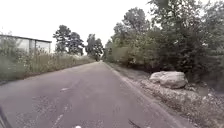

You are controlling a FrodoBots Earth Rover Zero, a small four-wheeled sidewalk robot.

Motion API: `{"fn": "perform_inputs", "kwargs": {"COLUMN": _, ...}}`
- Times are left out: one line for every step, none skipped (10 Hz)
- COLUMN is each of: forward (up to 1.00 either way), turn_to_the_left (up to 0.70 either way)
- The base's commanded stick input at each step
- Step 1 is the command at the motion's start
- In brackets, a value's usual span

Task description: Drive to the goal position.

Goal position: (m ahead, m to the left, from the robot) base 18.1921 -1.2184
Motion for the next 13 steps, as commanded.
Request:
{"fn": "perform_inputs", "kwargs": {"forward": 0.07, "turn_to_the_left": 0.0}}
{"fn": "perform_inputs", "kwargs": {"forward": 0.07, "turn_to_the_left": 0.0}}
{"fn": "perform_inputs", "kwargs": {"forward": 0.07, "turn_to_the_left": 0.0}}
{"fn": "perform_inputs", "kwargs": {"forward": 0.07, "turn_to_the_left": 0.0}}
{"fn": "perform_inputs", "kwargs": {"forward": 0.07, "turn_to_the_left": 0.0}}
{"fn": "perform_inputs", "kwargs": {"forward": 0.07, "turn_to_the_left": 0.0}}
{"fn": "perform_inputs", "kwargs": {"forward": 0.07, "turn_to_the_left": 0.0}}
{"fn": "perform_inputs", "kwargs": {"forward": 0.07, "turn_to_the_left": 0.0}}
{"fn": "perform_inputs", "kwargs": {"forward": 0.07, "turn_to_the_left": 0.0}}
{"fn": "perform_inputs", "kwargs": {"forward": 0.07, "turn_to_the_left": 0.0}}
{"fn": "perform_inputs", "kwargs": {"forward": 0.07, "turn_to_the_left": 0.0}}
{"fn": "perform_inputs", "kwargs": {"forward": 0.07, "turn_to_the_left": 0.0}}
{"fn": "perform_inputs", "kwargs": {"forward": 0.07, "turn_to_the_left": 0.0}}
